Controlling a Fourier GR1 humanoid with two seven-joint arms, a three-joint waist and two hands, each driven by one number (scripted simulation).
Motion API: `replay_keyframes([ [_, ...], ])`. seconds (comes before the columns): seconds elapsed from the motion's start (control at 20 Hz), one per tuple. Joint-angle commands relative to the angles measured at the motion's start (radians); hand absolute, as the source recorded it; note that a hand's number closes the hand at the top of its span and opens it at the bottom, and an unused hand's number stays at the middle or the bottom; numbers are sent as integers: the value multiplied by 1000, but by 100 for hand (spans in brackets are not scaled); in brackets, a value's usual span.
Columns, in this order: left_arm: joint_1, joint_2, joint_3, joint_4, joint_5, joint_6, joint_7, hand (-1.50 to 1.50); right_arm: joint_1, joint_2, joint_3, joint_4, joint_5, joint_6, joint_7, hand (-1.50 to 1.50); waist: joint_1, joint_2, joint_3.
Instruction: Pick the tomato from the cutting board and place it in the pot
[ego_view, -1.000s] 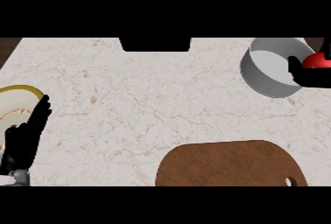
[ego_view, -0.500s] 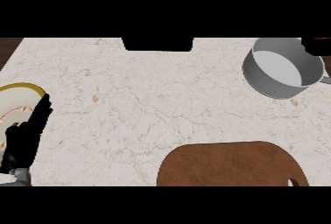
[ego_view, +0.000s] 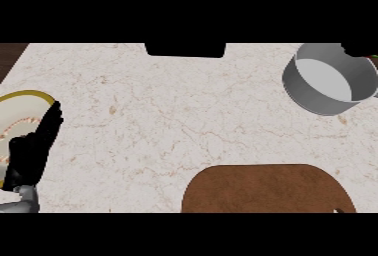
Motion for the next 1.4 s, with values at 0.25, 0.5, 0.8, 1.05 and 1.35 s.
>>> replay_keyframes([
  [0.25,-19,-29,-27,-6,-17,6,11,0,-149,-9,-76,337,-19,-26,-67,-150,23,10,2],
  [0.5,1,-14,-13,13,-18,-5,-53,0,-208,-17,-122,404,-65,26,-112,-150,35,14,1],
  [0.8,-5,-27,-30,-7,-29,-1,-29,0,-140,15,-208,428,-147,-59,-295,-150,24,14,4],
  [1.05,-7,-1,14,17,-3,-15,-21,0,-177,-16,-388,394,-345,17,-398,-150,-2,3,3],
  [1.35,-39,-43,-12,21,-27,18,11,0,-159,-63,-441,467,-405,128,-368,-150,-8,4,2],
])
